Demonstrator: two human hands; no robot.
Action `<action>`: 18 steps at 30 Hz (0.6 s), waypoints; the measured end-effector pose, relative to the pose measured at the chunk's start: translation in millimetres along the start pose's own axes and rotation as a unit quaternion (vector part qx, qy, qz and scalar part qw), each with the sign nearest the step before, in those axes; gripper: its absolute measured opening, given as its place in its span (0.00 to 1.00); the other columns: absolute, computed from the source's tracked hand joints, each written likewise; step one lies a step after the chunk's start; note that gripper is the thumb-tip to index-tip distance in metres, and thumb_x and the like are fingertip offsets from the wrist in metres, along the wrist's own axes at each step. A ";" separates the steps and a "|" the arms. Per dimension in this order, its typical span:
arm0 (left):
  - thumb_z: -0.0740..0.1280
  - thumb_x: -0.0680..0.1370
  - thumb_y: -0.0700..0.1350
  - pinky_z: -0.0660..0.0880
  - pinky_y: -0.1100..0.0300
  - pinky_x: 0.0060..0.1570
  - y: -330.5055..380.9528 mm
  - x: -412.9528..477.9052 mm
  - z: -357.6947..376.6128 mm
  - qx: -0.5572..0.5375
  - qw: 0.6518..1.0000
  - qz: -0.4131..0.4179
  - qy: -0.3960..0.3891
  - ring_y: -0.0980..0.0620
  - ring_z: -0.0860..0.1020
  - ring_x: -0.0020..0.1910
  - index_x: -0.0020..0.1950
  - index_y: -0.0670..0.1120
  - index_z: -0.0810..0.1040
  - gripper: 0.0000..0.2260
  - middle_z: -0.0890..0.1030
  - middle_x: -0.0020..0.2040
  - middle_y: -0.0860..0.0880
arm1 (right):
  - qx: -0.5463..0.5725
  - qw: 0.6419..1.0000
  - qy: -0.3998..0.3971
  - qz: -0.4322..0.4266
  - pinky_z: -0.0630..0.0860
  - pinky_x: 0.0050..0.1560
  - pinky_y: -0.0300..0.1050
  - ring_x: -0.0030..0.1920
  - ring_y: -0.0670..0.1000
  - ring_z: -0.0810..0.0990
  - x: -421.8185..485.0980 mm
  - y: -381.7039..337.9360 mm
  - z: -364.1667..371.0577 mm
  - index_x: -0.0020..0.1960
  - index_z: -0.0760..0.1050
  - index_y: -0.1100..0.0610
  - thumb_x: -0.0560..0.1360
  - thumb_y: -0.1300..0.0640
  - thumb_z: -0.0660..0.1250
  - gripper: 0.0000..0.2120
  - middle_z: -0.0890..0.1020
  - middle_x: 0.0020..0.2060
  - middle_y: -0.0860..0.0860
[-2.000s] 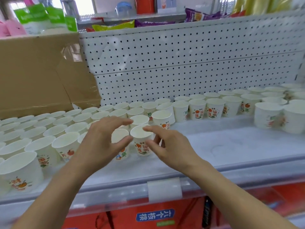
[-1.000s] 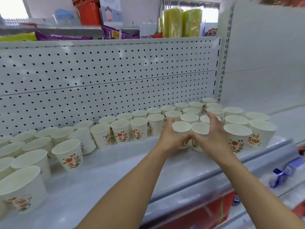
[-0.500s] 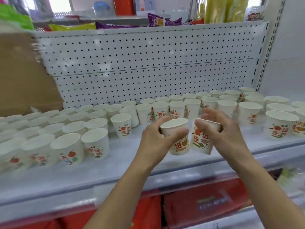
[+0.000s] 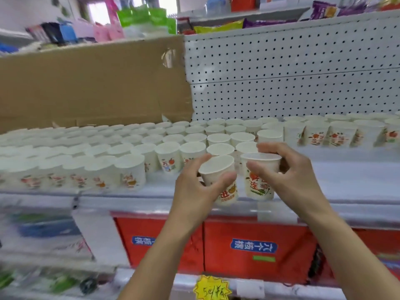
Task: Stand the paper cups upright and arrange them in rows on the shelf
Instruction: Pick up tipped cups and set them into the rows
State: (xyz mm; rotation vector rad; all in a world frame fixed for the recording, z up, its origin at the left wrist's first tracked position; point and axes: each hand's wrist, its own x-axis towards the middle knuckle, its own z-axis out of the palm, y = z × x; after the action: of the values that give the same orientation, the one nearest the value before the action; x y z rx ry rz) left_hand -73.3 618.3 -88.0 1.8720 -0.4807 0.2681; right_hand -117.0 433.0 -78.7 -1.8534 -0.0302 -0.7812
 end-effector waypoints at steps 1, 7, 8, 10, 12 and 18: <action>0.74 0.67 0.59 0.72 0.72 0.53 -5.1 -1.1 -13.7 0.003 1.000 -0.003 0.010 0.62 0.73 0.61 0.66 0.54 0.74 0.30 0.75 0.63 0.60 | 0.000 1.000 -0.006 -0.005 0.80 0.49 0.43 0.52 0.46 0.81 -0.2 -1.7 9.9 0.58 0.78 0.48 0.65 0.47 0.76 0.22 0.81 0.54 0.44; 0.73 0.70 0.58 0.69 0.60 0.59 -32.2 17.9 -84.6 0.141 0.988 0.002 0.067 0.56 0.70 0.62 0.71 0.53 0.69 0.31 0.70 0.63 0.56 | -0.017 0.996 -0.021 -0.091 0.74 0.53 0.40 0.55 0.43 0.77 8.5 -9.2 79.6 0.53 0.79 0.50 0.68 0.49 0.76 0.16 0.78 0.54 0.44; 0.73 0.70 0.57 0.69 0.59 0.60 -34.4 23.2 -90.5 0.172 0.983 0.010 0.062 0.55 0.70 0.62 0.71 0.51 0.69 0.31 0.71 0.64 0.54 | -0.027 0.993 -0.024 -0.116 0.71 0.54 0.37 0.57 0.42 0.76 11.5 -8.0 92.1 0.53 0.79 0.52 0.68 0.50 0.77 0.16 0.78 0.54 0.46; 0.73 0.70 0.56 0.69 0.60 0.59 -38.3 32.1 -97.5 0.217 0.975 0.023 0.037 0.53 0.70 0.64 0.72 0.49 0.68 0.33 0.71 0.65 0.51 | -0.042 0.987 -0.039 -0.150 0.68 0.55 0.32 0.60 0.42 0.74 16.6 -3.1 113.4 0.54 0.79 0.54 0.68 0.54 0.77 0.17 0.77 0.56 0.48; 0.73 0.71 0.55 0.66 0.63 0.58 -41.9 38.2 -100.7 0.241 0.970 0.030 0.009 0.53 0.70 0.64 0.73 0.48 0.67 0.33 0.71 0.67 0.51 | -0.043 0.987 -0.055 -0.148 0.67 0.56 0.32 0.61 0.41 0.73 19.3 3.7 126.4 0.55 0.79 0.54 0.68 0.56 0.77 0.17 0.76 0.58 0.49; 0.71 0.73 0.54 0.64 0.63 0.60 -48.3 47.7 -103.3 0.269 0.961 0.045 -0.048 0.52 0.68 0.67 0.75 0.47 0.63 0.35 0.68 0.70 0.49 | -0.065 0.990 -0.083 -0.099 0.64 0.65 0.33 0.64 0.39 0.70 17.8 12.9 133.6 0.54 0.78 0.51 0.69 0.54 0.75 0.14 0.75 0.61 0.47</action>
State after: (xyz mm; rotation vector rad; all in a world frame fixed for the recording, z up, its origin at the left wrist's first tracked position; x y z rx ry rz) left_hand -4.1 719.6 -73.6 2.4042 -0.6010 0.3997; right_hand -31.9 534.0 -108.3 -2.0578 -0.2787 -0.7764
